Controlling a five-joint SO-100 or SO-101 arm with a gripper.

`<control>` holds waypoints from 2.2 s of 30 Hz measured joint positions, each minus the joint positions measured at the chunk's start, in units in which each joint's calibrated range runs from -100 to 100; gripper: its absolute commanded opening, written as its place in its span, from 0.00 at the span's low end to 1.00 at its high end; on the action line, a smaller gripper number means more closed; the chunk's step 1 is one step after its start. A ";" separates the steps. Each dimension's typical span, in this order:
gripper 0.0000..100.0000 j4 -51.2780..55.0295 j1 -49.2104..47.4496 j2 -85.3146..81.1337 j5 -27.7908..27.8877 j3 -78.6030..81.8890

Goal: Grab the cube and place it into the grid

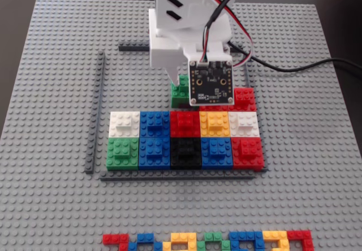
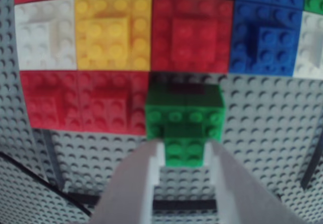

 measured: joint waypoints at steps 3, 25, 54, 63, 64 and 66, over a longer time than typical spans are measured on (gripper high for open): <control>0.00 -0.20 0.00 0.51 0.00 0.00; 0.03 -2.59 0.58 1.44 0.00 0.00; 0.19 -3.22 1.90 1.10 -0.39 0.62; 0.24 -1.61 1.90 -5.26 -0.98 0.62; 0.24 -1.42 1.90 -6.36 -0.93 0.62; 0.24 -0.93 2.19 -9.08 -0.93 0.62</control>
